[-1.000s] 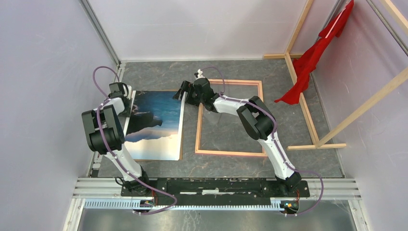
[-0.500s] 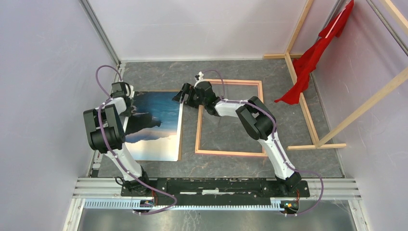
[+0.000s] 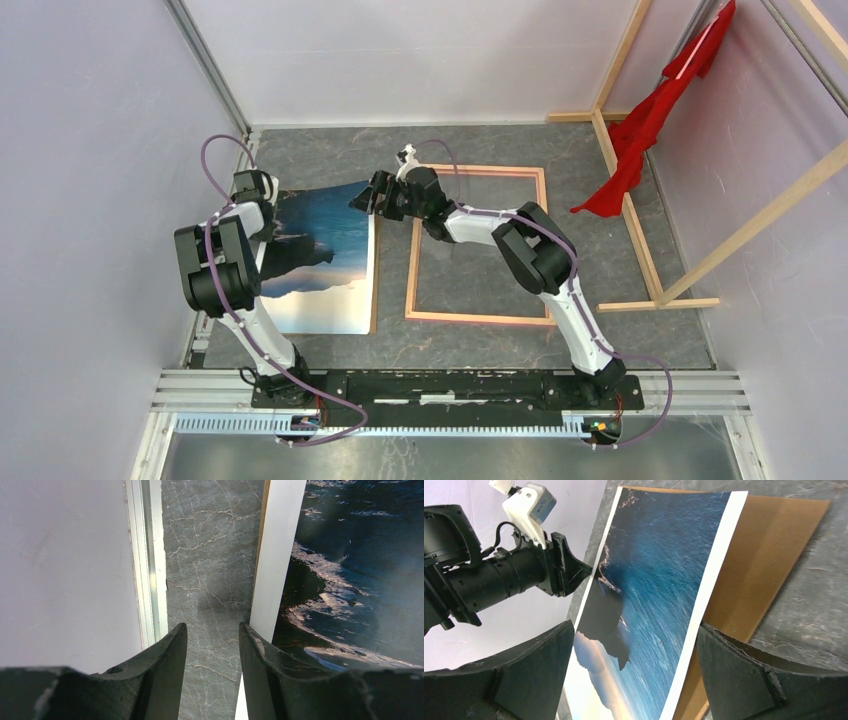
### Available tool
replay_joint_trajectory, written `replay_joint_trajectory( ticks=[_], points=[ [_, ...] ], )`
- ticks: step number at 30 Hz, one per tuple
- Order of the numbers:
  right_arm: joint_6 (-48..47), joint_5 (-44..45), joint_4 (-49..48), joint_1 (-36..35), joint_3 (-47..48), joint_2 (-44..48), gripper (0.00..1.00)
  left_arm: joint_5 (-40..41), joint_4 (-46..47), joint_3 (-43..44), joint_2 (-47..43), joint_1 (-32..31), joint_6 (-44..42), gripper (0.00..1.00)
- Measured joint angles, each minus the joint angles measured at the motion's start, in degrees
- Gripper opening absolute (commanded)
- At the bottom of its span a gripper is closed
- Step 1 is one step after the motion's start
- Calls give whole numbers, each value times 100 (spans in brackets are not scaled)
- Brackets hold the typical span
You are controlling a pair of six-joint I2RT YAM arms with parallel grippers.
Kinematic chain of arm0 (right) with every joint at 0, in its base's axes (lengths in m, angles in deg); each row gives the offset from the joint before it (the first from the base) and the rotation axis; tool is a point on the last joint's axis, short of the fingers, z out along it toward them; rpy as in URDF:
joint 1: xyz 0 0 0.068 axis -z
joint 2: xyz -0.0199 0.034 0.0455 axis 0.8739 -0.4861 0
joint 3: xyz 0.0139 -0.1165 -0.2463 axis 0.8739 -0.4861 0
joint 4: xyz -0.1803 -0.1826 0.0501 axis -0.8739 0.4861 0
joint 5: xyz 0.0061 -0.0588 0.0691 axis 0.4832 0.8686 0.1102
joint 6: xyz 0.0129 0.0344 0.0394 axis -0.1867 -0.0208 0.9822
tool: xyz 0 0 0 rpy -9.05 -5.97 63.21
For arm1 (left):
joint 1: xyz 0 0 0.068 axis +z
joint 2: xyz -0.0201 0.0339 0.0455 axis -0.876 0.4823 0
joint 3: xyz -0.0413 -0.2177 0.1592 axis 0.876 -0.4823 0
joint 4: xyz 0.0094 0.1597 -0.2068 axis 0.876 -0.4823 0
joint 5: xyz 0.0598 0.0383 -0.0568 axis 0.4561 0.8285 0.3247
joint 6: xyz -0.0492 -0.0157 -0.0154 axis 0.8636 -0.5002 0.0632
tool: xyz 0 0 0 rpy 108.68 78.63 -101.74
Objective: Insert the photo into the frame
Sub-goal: Pick up the photo at the center of the board.
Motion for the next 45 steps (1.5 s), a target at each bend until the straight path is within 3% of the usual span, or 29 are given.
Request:
replay_joint_trajectory(
  ticks=[9,14,20,25,28,33,36,41,45],
  points=[
    [-4,-219,103,-55,260,0,91,-2,0,0,0,-4,-7,50],
    [37,-319,144,-59,376,-52,79,-9,-4,0,0,-4,-7,50],
    [92,-345,267,-59,376,-188,59,-26,-35,15,0,-4,-7,50],
    [24,-339,501,-63,433,-273,20,-46,-107,59,9,7,-7,52],
    [-72,-337,662,-50,496,-275,2,-68,-177,96,9,28,-11,62],
    [-291,-358,938,28,446,-92,0,-236,-446,264,-7,192,-35,76],
    [-599,-407,1257,164,83,505,0,-428,-708,380,-15,345,-48,94],
    [-1493,-262,2168,455,-142,2114,0,-669,-1143,407,-170,514,-59,96],
    [-2518,299,3368,632,315,3366,0,-820,-1423,407,-243,520,-61,96]
  ],
)
